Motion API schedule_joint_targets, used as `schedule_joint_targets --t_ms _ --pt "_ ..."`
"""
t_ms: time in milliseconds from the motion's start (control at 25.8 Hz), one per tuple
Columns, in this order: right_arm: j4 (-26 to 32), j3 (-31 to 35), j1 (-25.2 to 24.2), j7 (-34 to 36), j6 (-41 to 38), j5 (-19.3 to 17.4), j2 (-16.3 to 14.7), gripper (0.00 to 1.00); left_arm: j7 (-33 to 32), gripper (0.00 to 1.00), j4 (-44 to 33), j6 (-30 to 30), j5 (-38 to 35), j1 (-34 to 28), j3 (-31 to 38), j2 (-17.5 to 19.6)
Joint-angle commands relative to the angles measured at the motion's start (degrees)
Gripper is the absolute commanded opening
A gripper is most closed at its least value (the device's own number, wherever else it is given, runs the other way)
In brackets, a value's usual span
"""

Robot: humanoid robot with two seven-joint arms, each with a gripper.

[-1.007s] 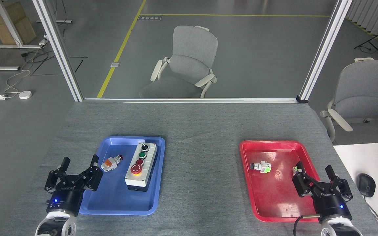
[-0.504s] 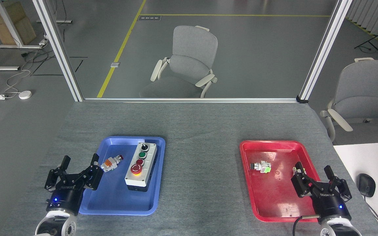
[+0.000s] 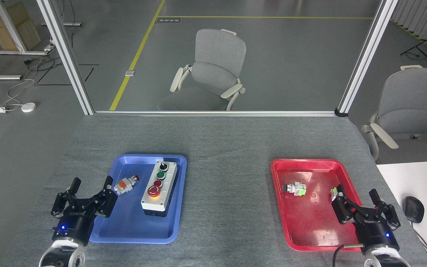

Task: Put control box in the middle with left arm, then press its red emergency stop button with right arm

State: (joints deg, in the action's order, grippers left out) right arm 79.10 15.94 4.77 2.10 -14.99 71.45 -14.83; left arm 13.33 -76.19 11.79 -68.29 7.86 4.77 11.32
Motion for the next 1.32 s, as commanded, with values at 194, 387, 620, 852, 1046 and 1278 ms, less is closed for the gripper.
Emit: schedule_joint_targets --t_ms 194,387,620,852,1046,1278 --pt "0.00 0.14 -0.02 0.01 -0.04 0.00 0.06 0.99 0.03 0.99 -0.10 3.33 0.00 -0.83 0.06 0.20" --pt "0.09 0.14 -0.02 0.01 -0.04 0.00 0.06 0.99 0.03 0.99 -2.04 2.80 -0.70 -1.97 0.06 -0.15" --pt "0.09 0.05 -0.02 0.01 -0.04 0.00 0.06 0.99 -0.41 0.98 -8.89 1.74 -4.22 -5.22 -0.64 -0.42" --pt "0.18 0.14 -0.02 0.80 0.05 0.09 0.68 0.99 -4.54 0.98 -8.71 -9.24 -18.37 -6.45 -10.75 -3.49" --pt "0.26 0.14 -0.02 1.07 0.05 0.09 0.68 0.99 -8.50 0.98 -2.04 -13.99 -19.07 -1.89 -16.46 -4.99" --pt "0.35 0.05 -0.11 1.07 0.05 0.09 0.68 0.99 -11.84 0.99 7.90 -15.57 -19.43 3.74 -17.25 -7.80"
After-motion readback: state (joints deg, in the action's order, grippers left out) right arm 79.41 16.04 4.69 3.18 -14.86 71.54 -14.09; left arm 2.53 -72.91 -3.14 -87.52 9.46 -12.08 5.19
